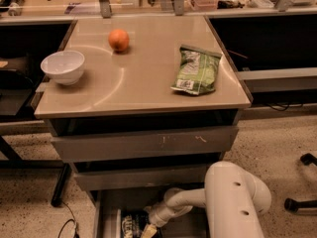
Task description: Pick blue chip bag from bottom drawer and place on counter
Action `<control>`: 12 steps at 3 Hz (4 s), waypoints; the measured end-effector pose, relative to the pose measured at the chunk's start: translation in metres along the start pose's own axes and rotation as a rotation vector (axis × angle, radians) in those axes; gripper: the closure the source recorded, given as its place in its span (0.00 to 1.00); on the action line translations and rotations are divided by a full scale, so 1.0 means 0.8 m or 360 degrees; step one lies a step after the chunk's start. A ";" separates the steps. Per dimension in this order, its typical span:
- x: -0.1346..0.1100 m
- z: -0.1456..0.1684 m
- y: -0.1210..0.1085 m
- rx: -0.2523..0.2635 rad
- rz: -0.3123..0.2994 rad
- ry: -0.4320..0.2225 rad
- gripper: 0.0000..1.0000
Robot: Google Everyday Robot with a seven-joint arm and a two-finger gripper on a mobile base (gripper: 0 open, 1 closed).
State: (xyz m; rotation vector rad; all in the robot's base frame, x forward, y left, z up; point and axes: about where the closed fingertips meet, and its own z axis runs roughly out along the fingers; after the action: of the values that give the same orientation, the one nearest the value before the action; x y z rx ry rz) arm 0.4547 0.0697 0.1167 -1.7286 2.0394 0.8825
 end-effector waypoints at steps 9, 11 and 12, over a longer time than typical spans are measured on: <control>-0.032 -0.245 0.072 0.0154 0.0128 -0.0269 1.00; -0.098 -0.320 0.122 0.0146 0.0097 -0.0228 1.00; -0.149 -0.368 0.153 0.0174 0.0004 -0.0212 1.00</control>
Offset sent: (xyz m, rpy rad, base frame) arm 0.0000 0.0000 0.0000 0.0000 0.0000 0.0000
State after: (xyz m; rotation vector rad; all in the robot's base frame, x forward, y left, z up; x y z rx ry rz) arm 0.4039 -0.0183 0.4418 -1.5675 1.9656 0.8462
